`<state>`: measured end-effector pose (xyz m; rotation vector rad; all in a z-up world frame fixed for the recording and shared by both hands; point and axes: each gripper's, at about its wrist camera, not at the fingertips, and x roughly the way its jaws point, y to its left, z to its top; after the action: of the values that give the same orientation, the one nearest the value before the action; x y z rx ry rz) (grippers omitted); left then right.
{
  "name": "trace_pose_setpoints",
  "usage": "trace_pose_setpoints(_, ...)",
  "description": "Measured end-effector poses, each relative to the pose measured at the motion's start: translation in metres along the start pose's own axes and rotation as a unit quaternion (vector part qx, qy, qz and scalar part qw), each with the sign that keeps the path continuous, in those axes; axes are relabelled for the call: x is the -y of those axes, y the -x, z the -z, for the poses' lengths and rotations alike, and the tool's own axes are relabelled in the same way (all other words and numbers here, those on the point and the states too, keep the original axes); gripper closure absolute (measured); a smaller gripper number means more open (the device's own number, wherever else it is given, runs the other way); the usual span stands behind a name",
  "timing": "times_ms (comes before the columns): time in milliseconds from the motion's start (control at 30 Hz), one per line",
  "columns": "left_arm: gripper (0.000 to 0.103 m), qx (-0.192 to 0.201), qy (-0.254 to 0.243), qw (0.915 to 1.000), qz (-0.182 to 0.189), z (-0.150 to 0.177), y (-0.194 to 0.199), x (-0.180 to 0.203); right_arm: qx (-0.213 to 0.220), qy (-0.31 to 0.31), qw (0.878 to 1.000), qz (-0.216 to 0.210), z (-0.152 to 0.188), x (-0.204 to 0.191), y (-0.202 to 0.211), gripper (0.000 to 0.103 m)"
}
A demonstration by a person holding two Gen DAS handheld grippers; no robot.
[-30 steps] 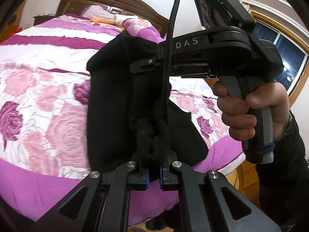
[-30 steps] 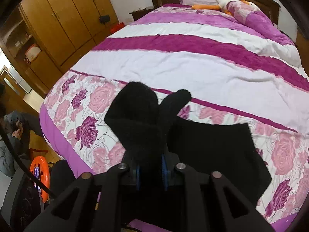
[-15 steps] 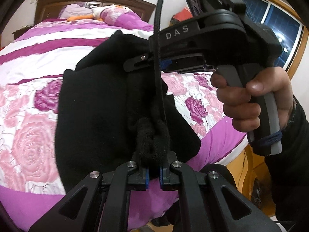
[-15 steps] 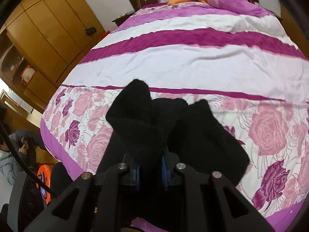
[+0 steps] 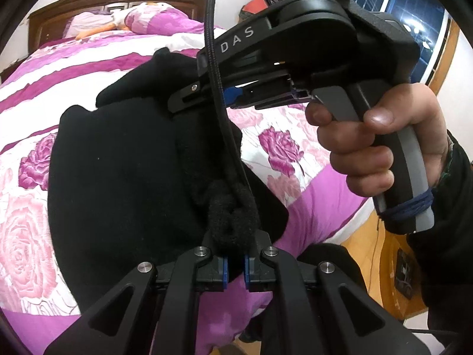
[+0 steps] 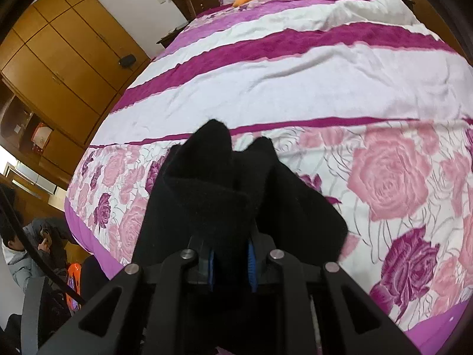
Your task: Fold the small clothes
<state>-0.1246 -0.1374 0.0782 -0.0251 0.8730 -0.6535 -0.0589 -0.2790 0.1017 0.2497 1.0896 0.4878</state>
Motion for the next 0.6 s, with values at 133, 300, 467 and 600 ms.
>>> trace_pose_setpoints(133,0.103,-0.009,-0.009,0.9999,0.002,0.004,-0.006,0.006,0.003,-0.012,1.000,-0.002,0.011,0.013,0.003,0.086)
trace_pose_setpoints(300,0.103,-0.019,-0.012,0.9997,0.013,0.007,-0.014,0.009,0.004,-0.048,0.999,0.005,0.023,0.029,0.003,0.086)
trace_pose_setpoints(467,0.103,-0.023,-0.018,0.9991,0.032,0.006,-0.017,0.015,0.011,-0.076,0.997,0.001,0.033,0.043,0.009,0.086)
trace_pose_setpoints(600,0.103,-0.024,-0.019,0.9986,0.042,0.007,-0.020,0.018,0.010,-0.084,0.996,0.007,0.038,0.049,0.007,0.085)
